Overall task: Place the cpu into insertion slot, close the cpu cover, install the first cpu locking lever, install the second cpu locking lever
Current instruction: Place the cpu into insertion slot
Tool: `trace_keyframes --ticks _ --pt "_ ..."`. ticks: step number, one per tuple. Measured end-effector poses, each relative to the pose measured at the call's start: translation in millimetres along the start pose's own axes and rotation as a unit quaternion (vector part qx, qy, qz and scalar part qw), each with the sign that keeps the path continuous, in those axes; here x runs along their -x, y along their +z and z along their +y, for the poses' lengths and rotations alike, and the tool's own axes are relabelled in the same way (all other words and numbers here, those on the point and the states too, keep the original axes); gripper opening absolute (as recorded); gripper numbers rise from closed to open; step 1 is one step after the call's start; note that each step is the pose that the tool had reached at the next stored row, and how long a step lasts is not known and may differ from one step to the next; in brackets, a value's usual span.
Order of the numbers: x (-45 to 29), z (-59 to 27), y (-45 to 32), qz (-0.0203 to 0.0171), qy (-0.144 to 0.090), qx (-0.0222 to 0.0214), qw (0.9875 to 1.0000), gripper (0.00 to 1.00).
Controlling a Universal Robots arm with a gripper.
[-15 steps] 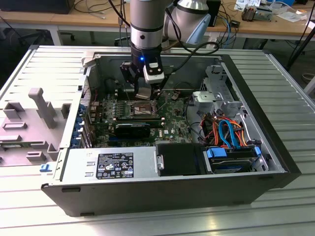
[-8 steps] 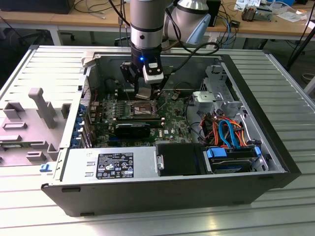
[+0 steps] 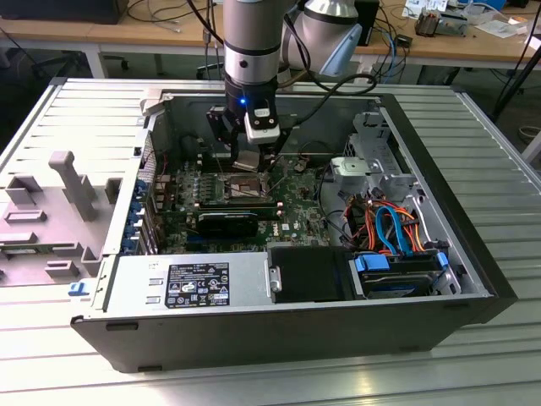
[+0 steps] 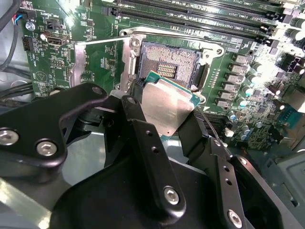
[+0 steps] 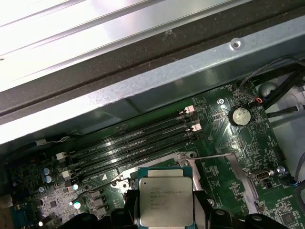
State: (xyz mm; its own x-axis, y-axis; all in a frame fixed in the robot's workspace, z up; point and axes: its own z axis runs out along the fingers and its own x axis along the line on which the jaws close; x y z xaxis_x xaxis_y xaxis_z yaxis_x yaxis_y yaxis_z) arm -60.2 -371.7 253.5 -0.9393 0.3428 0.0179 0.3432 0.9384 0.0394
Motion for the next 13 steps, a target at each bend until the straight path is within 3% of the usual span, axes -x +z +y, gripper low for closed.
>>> trace_keyframes --ticks 13 --pt "0.0 0.0 0.6 -0.0007 0.018 0.0003 0.9998 0.55"
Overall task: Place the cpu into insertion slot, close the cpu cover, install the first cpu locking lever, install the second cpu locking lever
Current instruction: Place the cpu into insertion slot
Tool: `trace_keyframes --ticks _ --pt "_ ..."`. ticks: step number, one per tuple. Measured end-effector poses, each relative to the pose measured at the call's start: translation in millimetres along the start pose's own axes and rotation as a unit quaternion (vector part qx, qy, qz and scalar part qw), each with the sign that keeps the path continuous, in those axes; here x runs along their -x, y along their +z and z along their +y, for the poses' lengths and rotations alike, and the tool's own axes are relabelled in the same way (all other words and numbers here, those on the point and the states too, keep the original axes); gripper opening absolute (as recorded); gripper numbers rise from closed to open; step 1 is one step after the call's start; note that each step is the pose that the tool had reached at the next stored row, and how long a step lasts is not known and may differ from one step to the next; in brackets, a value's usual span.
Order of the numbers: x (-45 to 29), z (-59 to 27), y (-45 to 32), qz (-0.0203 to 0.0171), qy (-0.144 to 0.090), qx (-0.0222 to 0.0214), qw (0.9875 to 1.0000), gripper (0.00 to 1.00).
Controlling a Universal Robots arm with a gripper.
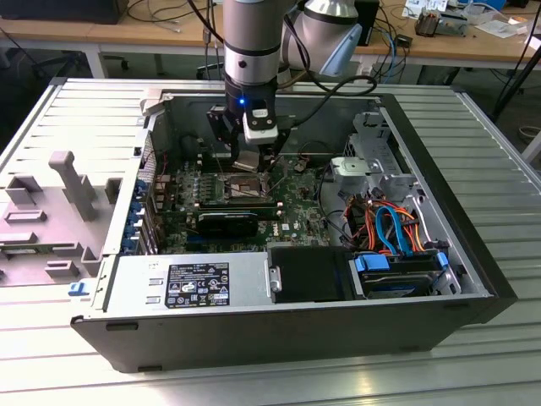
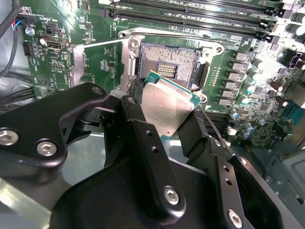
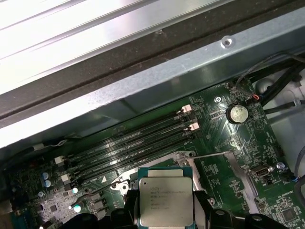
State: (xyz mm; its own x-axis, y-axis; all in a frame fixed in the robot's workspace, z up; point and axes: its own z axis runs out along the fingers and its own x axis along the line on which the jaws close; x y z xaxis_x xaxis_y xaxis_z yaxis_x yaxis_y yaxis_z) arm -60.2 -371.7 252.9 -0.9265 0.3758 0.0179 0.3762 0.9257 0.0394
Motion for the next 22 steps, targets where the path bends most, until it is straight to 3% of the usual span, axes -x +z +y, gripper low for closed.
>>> trace_keyframes --ticks 22 --pt "0.0 0.0 0.7 -0.0012 0.029 0.0005 0.9996 0.55"
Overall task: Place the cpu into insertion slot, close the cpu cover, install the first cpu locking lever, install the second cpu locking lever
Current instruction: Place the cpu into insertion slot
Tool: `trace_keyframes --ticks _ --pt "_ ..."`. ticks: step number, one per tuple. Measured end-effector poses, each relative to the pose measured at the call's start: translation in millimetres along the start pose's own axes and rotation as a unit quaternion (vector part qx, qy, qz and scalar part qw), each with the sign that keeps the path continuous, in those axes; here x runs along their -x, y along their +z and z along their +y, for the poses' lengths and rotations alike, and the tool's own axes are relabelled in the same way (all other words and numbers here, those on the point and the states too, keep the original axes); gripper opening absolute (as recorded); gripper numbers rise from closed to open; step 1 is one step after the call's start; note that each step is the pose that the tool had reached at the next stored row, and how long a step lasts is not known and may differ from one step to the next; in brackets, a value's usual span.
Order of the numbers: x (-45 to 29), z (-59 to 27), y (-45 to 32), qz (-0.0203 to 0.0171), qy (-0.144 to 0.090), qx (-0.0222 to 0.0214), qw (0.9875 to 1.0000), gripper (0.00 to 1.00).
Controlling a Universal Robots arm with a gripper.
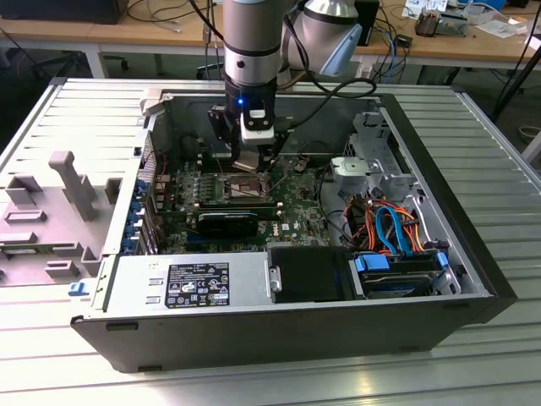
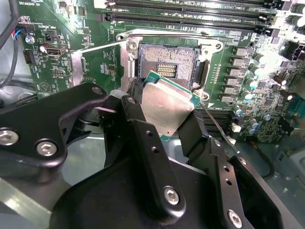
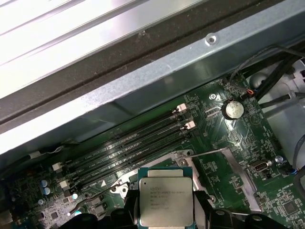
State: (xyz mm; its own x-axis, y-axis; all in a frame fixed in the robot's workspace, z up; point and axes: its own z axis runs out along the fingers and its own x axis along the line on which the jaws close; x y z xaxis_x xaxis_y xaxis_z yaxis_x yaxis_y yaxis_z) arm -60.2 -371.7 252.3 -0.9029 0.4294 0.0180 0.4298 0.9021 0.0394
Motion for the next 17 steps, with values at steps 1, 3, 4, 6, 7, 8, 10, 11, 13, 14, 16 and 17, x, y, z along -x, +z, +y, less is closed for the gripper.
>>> trace_keyframes --ticks 1,3,4,6,7,8,10,11,13,14,16,17 --pt "0.0 0.0 0.0 -0.0001 0.002 0.0 1.0 0.55" --pt "0.0 0.0 0.1 -0.0001 0.003 0.0001 1.0 0.55" --pt "0.0 0.0 0.1 -0.0002 0.004 0.0001 1.0 0.55" --pt "0.0 0.0 0.1 -0.0003 0.006 0.0001 1.0 0.55" --pt "0.0 0.0 0.1 -0.0003 0.007 0.0001 1.0 0.55" --pt "0.0 0.0 0.1 -0.0003 0.008 0.0001 1.0 0.55" --pt "0.0 0.0 0.2 -0.0004 0.01 0.0002 1.0 0.55" --pt "0.0 0.0 0.2 -0.0004 0.011 0.0002 0.9999 0.55" --pt "0.0 0.0 0.2 -0.0005 0.012 0.0002 0.9999 0.55" --pt "0.0 0.0 0.2 -0.0005 0.014 0.0002 0.9999 0.55" --pt "0.0 0.0 0.2 -0.0006 0.016 0.0003 0.9999 0.55" --pt "0.0 0.0 0.2 -0.0007 0.016 0.0003 0.9999 0.55"
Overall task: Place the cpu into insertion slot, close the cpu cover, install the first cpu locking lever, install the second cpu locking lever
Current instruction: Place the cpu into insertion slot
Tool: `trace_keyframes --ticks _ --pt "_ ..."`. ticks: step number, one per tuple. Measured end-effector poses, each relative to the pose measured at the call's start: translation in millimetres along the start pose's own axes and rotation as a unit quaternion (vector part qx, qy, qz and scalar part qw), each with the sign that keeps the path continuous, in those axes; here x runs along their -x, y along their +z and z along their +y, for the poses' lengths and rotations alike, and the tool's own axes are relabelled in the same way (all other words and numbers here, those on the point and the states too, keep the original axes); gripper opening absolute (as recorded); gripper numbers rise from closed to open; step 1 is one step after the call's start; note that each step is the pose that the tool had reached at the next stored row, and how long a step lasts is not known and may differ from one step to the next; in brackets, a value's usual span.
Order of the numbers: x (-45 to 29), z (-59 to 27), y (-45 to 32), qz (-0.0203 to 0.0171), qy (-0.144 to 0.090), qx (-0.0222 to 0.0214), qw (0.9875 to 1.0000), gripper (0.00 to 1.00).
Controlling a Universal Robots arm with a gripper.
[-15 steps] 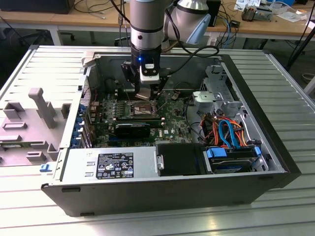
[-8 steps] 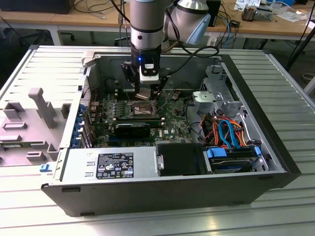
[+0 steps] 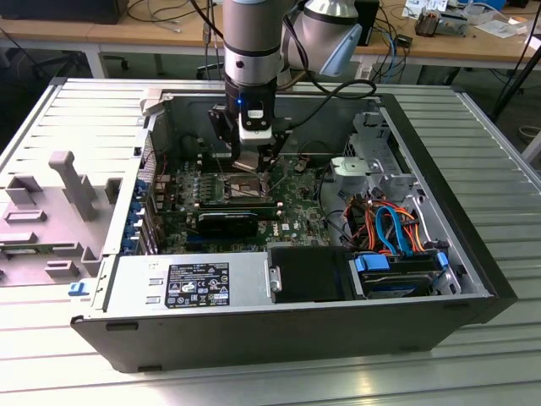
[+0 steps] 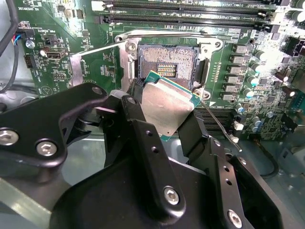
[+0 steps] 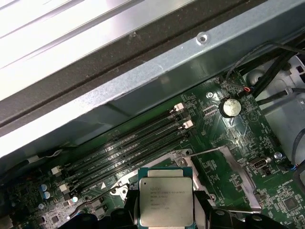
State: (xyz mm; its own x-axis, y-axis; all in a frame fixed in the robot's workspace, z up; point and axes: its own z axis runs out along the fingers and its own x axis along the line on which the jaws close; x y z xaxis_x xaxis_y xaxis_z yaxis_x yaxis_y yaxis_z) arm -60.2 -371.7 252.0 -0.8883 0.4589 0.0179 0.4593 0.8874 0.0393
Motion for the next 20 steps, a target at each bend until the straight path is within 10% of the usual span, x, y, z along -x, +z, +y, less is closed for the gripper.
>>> trace_keyframes --ticks 20 --pt "0.0 0.0 0.3 -0.0007 0.019 0.0004 0.9998 0.55"
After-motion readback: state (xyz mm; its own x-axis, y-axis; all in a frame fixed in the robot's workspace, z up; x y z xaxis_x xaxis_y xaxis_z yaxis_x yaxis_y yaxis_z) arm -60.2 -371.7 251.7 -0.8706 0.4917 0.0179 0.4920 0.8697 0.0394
